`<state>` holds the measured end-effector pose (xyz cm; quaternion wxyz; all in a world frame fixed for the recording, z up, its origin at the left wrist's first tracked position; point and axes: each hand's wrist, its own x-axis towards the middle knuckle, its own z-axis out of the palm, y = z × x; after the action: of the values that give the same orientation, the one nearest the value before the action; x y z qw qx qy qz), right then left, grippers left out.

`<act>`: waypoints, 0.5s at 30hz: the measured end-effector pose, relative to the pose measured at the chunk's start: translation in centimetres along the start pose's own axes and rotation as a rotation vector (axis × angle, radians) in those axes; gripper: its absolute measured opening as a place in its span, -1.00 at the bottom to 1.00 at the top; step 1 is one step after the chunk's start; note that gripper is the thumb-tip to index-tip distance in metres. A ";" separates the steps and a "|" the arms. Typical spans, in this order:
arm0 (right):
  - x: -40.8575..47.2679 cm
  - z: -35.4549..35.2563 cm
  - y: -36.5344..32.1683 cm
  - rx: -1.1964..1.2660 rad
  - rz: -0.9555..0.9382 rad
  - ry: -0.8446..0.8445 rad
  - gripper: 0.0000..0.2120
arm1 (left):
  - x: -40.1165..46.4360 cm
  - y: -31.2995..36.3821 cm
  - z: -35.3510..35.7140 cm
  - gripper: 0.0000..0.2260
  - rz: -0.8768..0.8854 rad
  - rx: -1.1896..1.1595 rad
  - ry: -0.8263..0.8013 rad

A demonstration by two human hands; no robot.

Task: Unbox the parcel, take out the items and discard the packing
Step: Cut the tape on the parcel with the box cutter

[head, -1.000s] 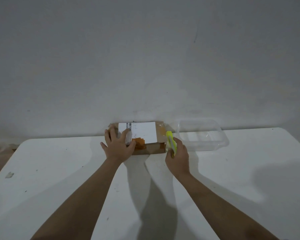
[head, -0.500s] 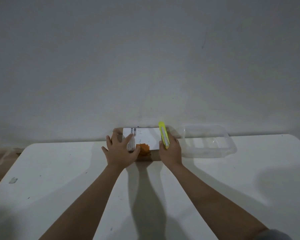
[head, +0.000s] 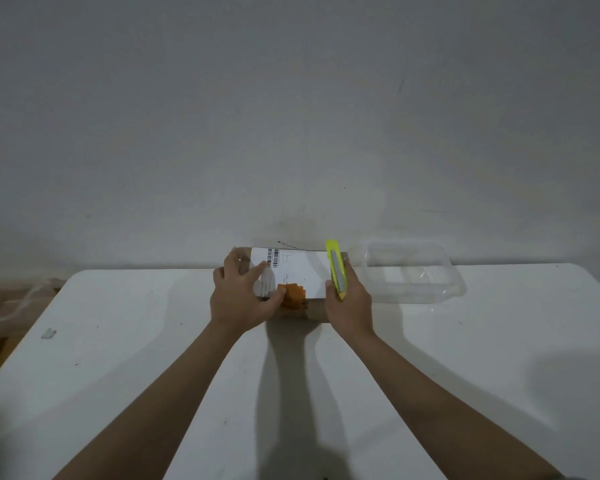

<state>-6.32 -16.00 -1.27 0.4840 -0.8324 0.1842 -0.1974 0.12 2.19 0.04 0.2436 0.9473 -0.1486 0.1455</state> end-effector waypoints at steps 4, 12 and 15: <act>-3.8 -1.6 0.4 0.001 0.019 -0.027 -0.45 | -4.3 0.7 -0.6 -0.34 -0.015 0.006 0.012; -10.7 -3.5 2.1 0.016 0.037 -0.099 -0.45 | -12.2 1.8 -1.5 -0.31 -0.085 0.046 -0.044; -12.1 -4.0 2.3 0.015 0.033 -0.108 -0.43 | -13.6 1.6 -1.4 -0.32 -0.089 0.041 -0.047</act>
<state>-18.89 -13.97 -3.32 0.5025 -0.8350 0.1703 -0.1456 -13.21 4.39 -2.88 0.2270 0.9609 -0.1092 0.1152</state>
